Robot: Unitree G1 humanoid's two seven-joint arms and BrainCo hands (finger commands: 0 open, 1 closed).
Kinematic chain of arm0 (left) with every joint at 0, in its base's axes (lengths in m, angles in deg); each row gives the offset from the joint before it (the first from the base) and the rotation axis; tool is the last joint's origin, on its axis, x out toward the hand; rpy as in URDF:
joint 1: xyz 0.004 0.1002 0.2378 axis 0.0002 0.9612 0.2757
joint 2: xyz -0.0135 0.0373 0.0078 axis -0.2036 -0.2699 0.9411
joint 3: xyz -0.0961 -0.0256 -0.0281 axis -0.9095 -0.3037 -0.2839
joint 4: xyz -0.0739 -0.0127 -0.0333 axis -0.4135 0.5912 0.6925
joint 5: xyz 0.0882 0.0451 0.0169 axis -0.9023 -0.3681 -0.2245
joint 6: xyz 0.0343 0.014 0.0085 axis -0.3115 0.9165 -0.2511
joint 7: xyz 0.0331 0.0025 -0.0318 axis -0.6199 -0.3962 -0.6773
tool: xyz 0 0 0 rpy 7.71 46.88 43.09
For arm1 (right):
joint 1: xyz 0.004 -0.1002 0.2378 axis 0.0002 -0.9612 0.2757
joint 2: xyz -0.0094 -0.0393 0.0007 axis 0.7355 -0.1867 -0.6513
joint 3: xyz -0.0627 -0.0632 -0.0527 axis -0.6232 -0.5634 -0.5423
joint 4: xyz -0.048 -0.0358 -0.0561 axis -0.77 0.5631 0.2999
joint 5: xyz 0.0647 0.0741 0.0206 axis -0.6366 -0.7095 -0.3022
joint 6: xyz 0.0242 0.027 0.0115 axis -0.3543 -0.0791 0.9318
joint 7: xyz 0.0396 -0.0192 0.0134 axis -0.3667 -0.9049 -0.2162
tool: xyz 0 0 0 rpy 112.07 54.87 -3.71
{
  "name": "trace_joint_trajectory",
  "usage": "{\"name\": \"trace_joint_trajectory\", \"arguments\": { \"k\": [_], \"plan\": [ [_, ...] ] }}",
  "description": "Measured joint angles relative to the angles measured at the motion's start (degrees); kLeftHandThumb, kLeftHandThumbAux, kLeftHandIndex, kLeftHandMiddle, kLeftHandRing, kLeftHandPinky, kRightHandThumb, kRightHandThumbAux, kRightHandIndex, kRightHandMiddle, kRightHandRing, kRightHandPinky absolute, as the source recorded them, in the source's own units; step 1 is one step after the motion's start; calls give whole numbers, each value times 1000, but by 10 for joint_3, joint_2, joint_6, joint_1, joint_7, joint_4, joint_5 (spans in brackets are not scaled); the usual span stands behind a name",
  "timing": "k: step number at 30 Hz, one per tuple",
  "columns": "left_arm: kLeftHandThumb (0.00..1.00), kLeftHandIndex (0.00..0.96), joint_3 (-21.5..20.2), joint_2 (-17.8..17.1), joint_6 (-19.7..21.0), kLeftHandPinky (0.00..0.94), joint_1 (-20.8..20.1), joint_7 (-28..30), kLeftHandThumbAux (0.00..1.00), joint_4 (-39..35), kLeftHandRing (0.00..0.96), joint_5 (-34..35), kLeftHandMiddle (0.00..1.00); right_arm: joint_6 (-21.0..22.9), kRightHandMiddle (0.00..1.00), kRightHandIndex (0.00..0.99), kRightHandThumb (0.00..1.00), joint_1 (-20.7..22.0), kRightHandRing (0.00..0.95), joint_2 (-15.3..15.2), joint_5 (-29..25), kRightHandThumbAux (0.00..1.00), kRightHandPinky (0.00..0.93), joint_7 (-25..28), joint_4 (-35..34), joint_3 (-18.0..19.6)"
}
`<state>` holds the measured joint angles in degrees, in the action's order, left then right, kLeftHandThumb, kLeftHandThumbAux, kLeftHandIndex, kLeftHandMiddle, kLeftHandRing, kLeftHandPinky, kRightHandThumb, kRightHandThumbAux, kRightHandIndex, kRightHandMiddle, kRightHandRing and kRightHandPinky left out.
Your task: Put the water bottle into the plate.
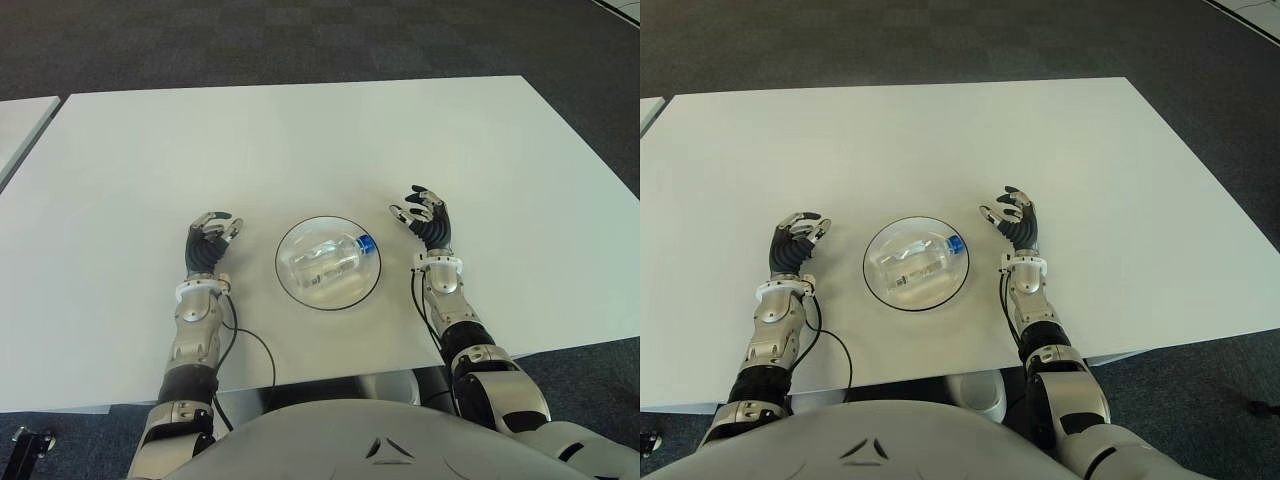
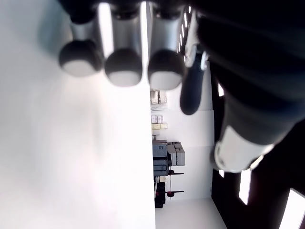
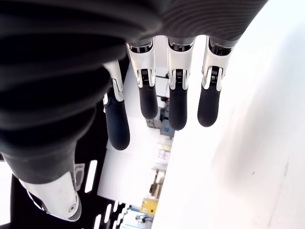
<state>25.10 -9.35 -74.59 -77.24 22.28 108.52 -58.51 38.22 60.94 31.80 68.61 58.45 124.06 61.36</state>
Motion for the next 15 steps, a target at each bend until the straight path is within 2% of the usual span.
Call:
{"name": "trace_joint_trajectory", "arguments": {
  "k": [15],
  "plan": [
    [701,438,-1,0,-2,885,-1,6,723,2,898,7,911,-44,628,433,708,9,649,6,0,729,668,-8,48,-4]
  ]
}}
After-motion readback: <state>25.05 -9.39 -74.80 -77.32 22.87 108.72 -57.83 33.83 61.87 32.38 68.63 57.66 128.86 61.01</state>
